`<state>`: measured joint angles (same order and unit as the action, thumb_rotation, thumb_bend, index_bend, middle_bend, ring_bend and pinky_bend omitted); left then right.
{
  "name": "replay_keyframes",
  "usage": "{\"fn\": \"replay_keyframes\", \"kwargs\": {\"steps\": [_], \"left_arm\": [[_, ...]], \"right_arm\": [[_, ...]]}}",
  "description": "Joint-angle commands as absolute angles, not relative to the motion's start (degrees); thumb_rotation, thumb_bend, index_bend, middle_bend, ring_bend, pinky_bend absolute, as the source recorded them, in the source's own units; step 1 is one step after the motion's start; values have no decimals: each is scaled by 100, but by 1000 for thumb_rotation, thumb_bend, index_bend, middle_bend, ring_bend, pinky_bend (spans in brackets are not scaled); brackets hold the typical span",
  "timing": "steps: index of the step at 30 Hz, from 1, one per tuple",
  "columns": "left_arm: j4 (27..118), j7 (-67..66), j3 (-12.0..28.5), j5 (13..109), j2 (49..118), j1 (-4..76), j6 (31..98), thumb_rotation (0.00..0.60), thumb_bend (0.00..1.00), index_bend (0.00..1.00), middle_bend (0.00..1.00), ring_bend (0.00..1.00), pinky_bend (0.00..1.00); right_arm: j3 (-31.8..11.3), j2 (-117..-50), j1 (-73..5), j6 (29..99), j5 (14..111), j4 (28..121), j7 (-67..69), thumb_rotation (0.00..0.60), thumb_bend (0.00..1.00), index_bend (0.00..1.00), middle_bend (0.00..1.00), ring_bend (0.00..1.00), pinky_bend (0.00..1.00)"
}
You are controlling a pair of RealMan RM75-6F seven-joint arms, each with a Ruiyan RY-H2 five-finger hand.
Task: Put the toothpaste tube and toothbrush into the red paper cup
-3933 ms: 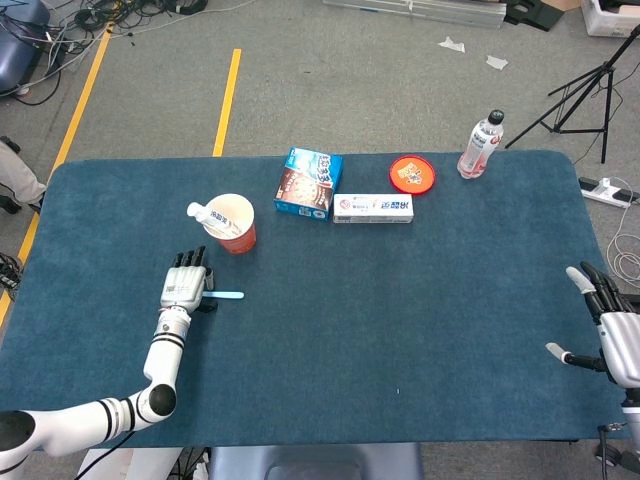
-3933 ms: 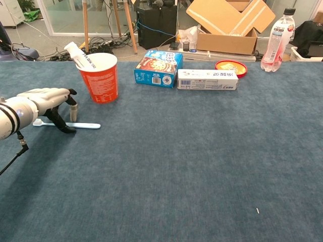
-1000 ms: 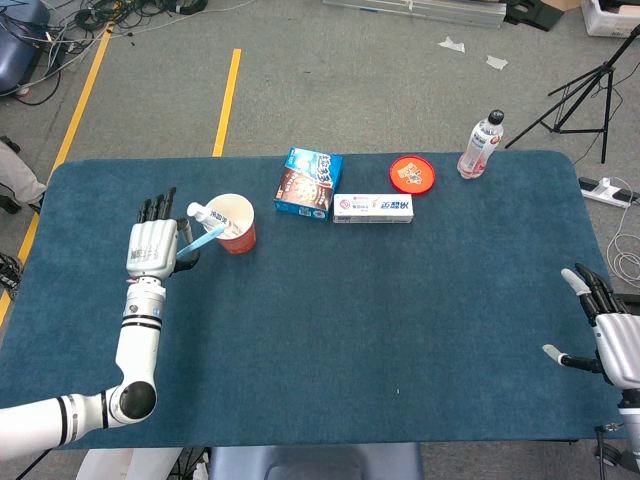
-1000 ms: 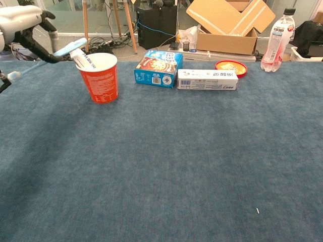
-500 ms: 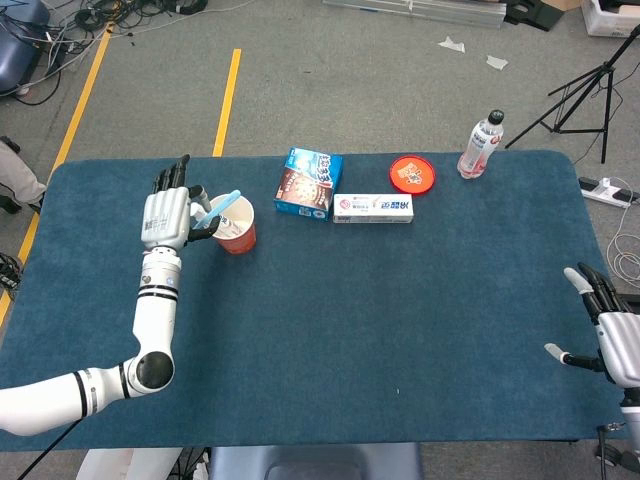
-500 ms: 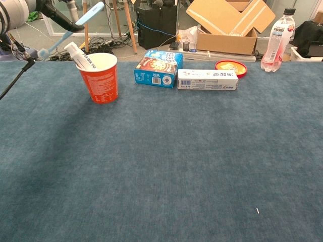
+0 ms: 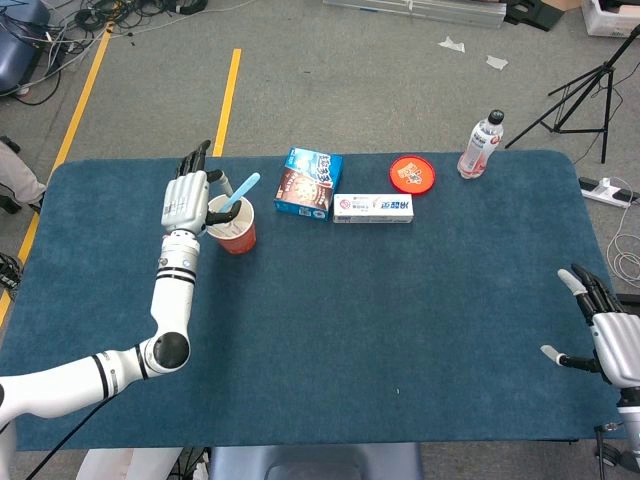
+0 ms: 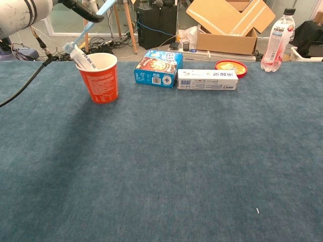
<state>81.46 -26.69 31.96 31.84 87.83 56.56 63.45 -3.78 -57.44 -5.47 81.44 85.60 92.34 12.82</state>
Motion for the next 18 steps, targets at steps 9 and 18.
{"fn": "replay_keyframes", "kwargs": {"steps": [9, 18], "left_arm": [[7440, -2138, 3304, 3198, 9189, 5980, 6020, 600, 310, 579, 0, 0, 0], [6937, -1650, 3389, 3201, 9364, 6123, 5623, 600, 311, 579, 0, 0, 0]], "right_arm": [[-326, -5683, -546, 8181, 8704, 9245, 1445, 600, 0, 0, 0, 0, 235], [-319, -5663, -570, 8134, 8691, 9212, 1554, 600, 0, 0, 0, 0, 235]]}}
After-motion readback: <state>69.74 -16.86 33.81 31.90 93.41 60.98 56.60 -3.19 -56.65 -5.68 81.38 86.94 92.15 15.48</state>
